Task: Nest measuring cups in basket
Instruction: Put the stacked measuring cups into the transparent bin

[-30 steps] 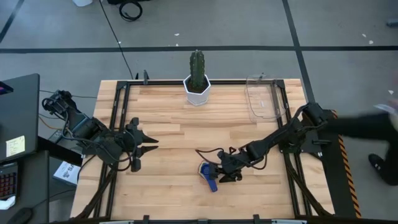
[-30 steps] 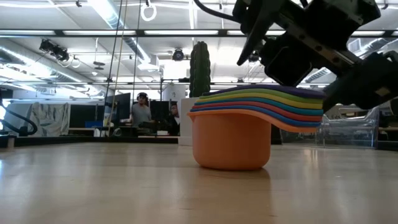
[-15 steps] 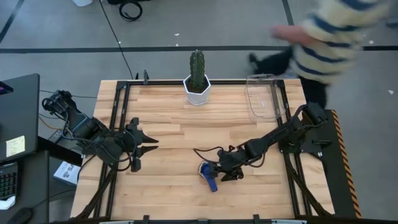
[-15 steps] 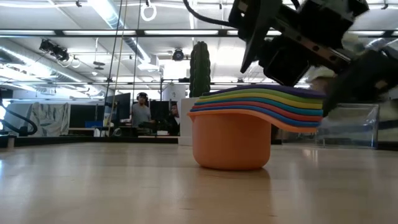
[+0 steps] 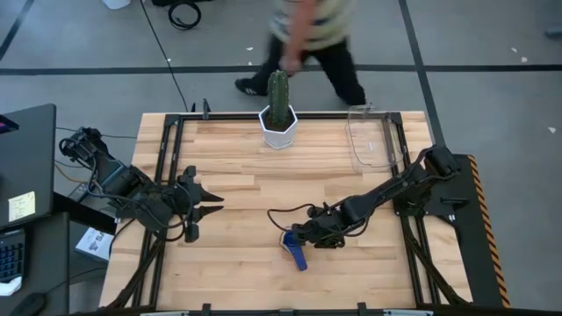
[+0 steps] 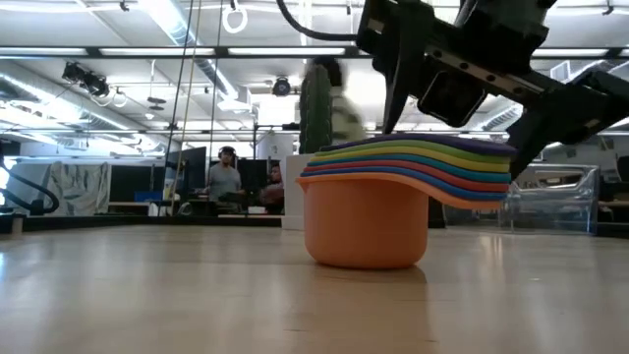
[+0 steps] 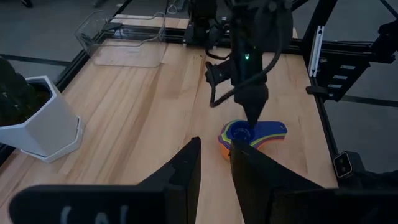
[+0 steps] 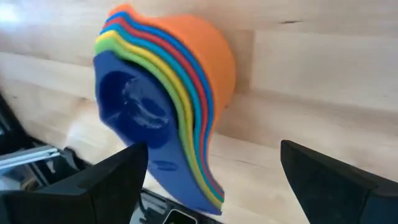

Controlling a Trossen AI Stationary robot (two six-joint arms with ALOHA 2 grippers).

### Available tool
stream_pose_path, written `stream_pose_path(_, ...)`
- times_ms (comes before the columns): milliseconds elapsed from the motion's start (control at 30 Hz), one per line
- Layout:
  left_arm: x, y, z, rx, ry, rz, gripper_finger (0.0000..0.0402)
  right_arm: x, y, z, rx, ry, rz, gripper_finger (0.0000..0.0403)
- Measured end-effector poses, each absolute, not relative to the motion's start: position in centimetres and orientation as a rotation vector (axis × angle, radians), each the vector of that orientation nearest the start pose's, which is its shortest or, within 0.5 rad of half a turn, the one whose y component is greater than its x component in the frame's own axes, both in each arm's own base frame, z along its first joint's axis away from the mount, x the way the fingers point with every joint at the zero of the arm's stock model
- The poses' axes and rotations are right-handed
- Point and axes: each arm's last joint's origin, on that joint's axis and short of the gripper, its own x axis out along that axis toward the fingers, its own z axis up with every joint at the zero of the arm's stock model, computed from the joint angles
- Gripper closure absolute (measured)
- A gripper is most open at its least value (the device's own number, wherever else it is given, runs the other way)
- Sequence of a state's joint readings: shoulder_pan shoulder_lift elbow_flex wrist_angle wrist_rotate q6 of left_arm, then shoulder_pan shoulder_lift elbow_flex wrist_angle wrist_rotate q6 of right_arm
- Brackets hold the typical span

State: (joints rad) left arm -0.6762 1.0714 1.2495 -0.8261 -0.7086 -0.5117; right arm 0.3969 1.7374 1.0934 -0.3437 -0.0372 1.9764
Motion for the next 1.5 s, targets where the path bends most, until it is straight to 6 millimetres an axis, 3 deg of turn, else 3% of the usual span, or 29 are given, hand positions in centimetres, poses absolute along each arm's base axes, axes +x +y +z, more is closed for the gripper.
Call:
stream_pose_path(300,16.5,-10.8,38.5,-0.100,0.457,0.151,0.0310,33.1,13.5,16.6,1.639,1.059,-0.674,0.0034)
stream_pose_path(1000,16.5,-10.9,38.6,-0.108,0.449,0.149,0.0310,32.9,13.1,16.4,1.634,1.041,-0.736,0.0035)
stream_pose_path(1500,16.5,-10.9,38.6,-0.108,0.449,0.149,0.0310,32.8,12.8,16.3,1.607,1.022,-0.773,0.0060)
